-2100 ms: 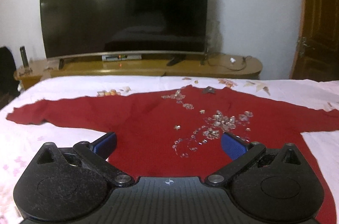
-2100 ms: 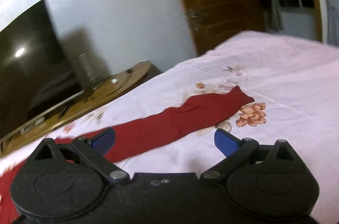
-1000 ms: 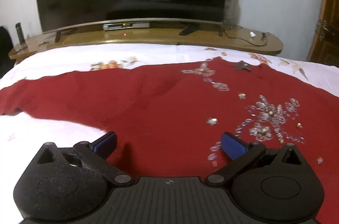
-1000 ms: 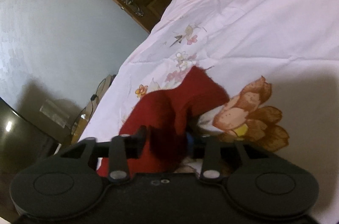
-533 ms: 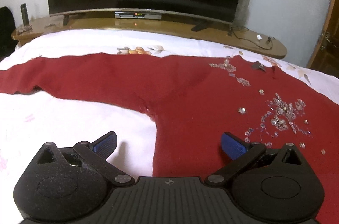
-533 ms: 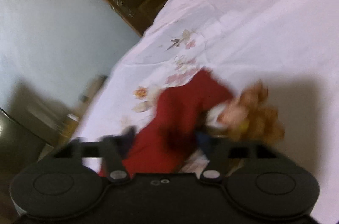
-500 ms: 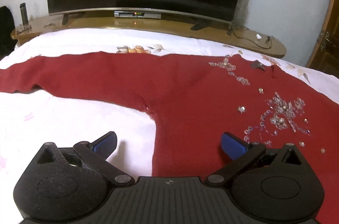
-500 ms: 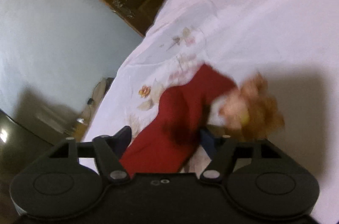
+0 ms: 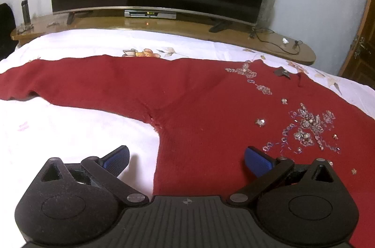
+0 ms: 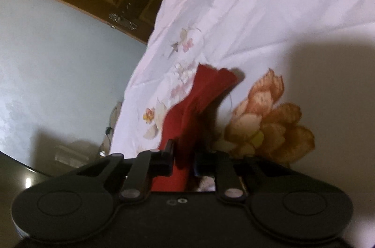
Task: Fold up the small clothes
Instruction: 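Carry the sleeve across the sweater body with the right gripper and release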
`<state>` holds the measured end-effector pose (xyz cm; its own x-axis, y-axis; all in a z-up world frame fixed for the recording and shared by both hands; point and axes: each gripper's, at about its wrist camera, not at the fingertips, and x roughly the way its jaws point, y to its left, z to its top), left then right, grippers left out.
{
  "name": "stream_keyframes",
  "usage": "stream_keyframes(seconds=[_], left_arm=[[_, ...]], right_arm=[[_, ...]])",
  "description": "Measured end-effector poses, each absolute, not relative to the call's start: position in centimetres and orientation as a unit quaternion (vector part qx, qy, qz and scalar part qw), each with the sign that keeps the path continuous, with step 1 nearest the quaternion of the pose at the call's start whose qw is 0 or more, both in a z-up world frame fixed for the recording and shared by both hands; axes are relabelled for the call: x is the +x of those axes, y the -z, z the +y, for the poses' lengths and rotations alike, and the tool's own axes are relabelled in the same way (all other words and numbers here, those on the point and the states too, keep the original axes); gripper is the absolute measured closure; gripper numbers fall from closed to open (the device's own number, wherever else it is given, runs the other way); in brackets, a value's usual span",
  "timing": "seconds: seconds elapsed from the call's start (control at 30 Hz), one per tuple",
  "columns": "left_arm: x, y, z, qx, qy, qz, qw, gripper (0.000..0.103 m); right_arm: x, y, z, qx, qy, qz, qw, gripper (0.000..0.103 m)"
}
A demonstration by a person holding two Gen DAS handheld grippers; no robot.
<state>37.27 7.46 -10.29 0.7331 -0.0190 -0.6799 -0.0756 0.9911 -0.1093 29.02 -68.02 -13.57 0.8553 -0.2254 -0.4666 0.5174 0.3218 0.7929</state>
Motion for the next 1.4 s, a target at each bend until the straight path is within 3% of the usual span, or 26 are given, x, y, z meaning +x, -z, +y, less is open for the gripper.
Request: stream_keyframes(seconds=[0.07, 0.33, 0.6, 0.83, 1.13, 1.23, 1.3, 1.4], left_arm=[[37.2, 10.2, 7.7, -0.066, -0.015, 0.365, 0.929, 0.000], [36.9, 10.6, 9.9, -0.058, -0.068, 0.366, 0.926, 0.000], [34.4, 10.4, 12.9, -0.077, -0.091, 0.327, 0.938, 0.000], [32.5, 10.3, 16.6, -0.104, -0.089, 0.336, 0.932, 0.000], [32.2, 10.6, 19.2, -0.124, -0.093, 0.347, 0.925, 0.000], [33.1, 10.4, 18.4, -0.131, -0.076, 0.345, 0.926, 0.000], [34.3, 10.1, 17.2, -0.134, -0.054, 0.341, 0.929, 0.000], [36.5, 9.5, 15.0, -0.142, -0.017, 0.330, 0.933, 0.000]], right_arm=[[29.7, 12.8, -67.6, 0.489, 0.256, 0.163, 0.818, 0.095], [34.0, 5.9, -58.3, 0.278, 0.234, 0.192, 0.912, 0.096], [39.4, 2.1, -41.8, 0.169, 0.084, 0.207, 0.960, 0.096], [42.1, 4.6, -26.0, 0.078, -0.058, 0.268, 0.958, 0.096], [43.0, 9.7, -15.2, -0.005, -0.136, 0.336, 0.932, 0.096], [41.7, 10.5, -12.8, -0.054, -0.161, 0.318, 0.933, 0.084], [41.3, 10.6, -11.7, -0.071, -0.174, 0.315, 0.930, 0.059], [39.6, 9.1, -12.6, -0.063, -0.164, 0.290, 0.941, 0.058]])
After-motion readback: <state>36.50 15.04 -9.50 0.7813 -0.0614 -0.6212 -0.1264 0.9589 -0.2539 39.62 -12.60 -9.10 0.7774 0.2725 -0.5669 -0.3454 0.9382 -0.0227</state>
